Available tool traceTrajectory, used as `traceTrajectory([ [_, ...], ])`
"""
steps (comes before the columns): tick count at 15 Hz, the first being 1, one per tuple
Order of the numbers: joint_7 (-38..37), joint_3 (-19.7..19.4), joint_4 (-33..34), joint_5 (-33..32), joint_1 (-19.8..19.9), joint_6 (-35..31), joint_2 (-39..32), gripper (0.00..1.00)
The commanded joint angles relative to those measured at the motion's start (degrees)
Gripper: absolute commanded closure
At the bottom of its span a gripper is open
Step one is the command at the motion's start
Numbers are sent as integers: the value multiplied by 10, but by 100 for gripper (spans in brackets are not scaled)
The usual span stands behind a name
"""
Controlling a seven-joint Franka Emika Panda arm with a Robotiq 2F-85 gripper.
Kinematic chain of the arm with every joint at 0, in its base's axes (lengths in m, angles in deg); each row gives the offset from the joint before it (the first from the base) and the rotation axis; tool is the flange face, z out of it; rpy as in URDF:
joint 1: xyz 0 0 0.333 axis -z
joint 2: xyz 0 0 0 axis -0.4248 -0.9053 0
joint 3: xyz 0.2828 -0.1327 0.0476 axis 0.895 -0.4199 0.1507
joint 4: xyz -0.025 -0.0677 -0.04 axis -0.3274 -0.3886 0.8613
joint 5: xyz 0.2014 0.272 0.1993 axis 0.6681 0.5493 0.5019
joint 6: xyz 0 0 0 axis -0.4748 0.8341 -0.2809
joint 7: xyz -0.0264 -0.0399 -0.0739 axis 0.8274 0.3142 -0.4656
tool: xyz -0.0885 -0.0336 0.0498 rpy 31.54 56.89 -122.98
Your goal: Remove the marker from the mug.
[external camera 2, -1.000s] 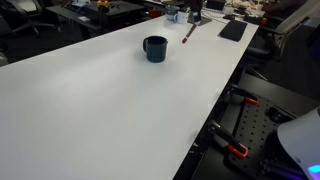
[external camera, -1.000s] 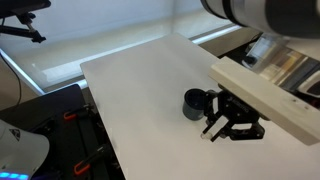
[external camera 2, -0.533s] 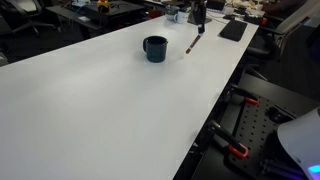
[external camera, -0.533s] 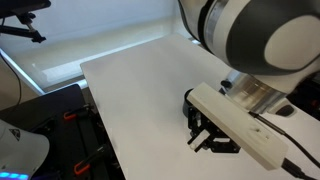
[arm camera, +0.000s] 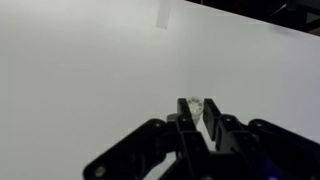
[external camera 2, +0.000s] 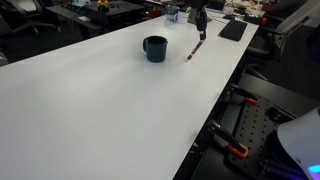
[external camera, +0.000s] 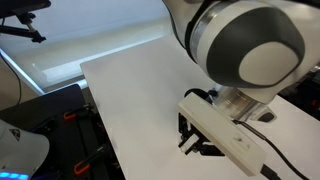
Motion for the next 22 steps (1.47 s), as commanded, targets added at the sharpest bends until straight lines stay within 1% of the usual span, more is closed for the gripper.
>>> traceTrajectory([
  [1, 21, 2, -31, 10, 4, -20, 20, 95],
  [7, 32, 1, -47, 12, 5, -28, 22, 95],
  [10, 30, 1, -50, 15, 7, -22, 21, 95],
  [11, 30, 1, -49, 18, 8, -17, 21, 55],
  [12, 36, 2, -51, 22, 10, -18, 23, 53],
  [13, 19, -2, -28, 10, 3, -9, 0, 72],
  [15, 22, -2, -30, 13, 4, -9, 0, 56],
  [16, 25, -2, -30, 13, 4, -9, 0, 52],
  [22, 26, -2, -30, 13, 4, -9, 0, 52],
])
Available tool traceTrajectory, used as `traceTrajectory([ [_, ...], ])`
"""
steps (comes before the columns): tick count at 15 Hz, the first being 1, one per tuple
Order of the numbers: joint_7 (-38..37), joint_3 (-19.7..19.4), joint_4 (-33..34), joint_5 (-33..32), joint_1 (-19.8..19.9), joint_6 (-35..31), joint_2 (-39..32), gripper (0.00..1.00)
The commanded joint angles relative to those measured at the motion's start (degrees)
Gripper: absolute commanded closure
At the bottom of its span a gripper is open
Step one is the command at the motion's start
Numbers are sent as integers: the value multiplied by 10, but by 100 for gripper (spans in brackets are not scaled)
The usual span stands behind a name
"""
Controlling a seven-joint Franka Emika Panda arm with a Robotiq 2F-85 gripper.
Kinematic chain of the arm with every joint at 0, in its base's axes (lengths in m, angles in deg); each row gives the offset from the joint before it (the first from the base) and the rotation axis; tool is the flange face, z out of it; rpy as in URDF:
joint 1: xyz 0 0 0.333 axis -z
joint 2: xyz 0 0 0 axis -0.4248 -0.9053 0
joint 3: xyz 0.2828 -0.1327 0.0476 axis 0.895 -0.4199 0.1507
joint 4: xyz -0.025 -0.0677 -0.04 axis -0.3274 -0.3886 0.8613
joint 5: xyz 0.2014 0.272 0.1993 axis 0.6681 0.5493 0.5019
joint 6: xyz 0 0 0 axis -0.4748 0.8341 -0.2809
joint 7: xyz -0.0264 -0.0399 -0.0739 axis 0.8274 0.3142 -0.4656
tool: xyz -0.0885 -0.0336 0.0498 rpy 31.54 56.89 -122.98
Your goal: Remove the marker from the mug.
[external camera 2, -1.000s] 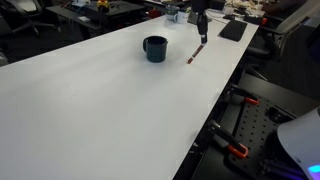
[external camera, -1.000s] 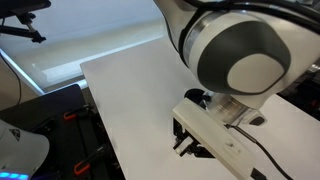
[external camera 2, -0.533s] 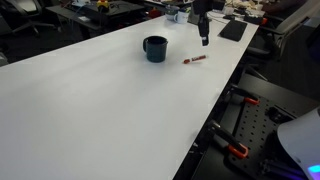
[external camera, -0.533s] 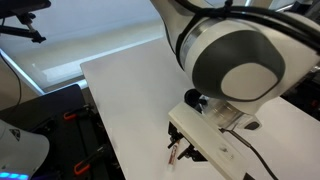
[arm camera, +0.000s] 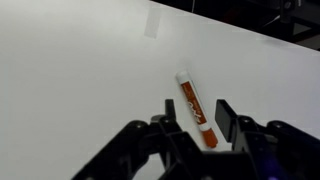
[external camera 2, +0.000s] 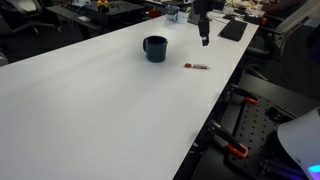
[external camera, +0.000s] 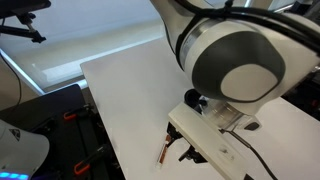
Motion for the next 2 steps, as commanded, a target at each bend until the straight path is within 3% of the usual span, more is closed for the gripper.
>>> traceTrajectory([
  [1, 1, -2, 1, 1, -2, 1, 0, 52],
  [2, 1, -2, 1, 1, -2, 1, 0, 52],
])
